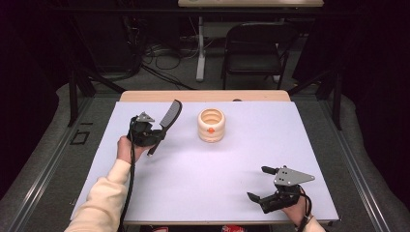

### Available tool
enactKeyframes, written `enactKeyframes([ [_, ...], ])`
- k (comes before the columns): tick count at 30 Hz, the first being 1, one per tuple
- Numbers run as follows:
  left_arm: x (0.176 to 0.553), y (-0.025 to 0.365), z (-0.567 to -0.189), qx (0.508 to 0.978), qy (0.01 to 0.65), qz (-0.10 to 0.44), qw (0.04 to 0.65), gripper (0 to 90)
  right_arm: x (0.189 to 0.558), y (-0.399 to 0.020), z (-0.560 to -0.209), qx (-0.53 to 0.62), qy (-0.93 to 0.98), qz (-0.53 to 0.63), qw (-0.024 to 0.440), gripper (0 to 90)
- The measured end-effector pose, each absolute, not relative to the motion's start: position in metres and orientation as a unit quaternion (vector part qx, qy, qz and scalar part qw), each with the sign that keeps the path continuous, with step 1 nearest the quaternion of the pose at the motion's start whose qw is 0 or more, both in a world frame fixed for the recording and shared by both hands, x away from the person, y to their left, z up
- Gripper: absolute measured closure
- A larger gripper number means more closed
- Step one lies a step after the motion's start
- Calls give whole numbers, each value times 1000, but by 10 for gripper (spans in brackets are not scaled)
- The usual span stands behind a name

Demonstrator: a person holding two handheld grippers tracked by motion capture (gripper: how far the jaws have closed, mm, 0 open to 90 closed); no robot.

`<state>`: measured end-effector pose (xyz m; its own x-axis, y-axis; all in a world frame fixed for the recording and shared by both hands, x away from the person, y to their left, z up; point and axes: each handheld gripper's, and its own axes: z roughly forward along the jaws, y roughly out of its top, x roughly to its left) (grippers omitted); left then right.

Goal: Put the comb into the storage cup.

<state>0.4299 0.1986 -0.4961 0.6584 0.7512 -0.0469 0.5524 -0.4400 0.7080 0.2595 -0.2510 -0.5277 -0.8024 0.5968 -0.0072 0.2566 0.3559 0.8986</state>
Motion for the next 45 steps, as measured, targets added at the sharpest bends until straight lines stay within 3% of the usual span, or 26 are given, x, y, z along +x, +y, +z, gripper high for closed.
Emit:
enactKeyframes([
  [45, 429, 183, -480, 818, 363, 150, 420, 727, 260, -250, -528, 264, 806, 504, 164, 0],
])
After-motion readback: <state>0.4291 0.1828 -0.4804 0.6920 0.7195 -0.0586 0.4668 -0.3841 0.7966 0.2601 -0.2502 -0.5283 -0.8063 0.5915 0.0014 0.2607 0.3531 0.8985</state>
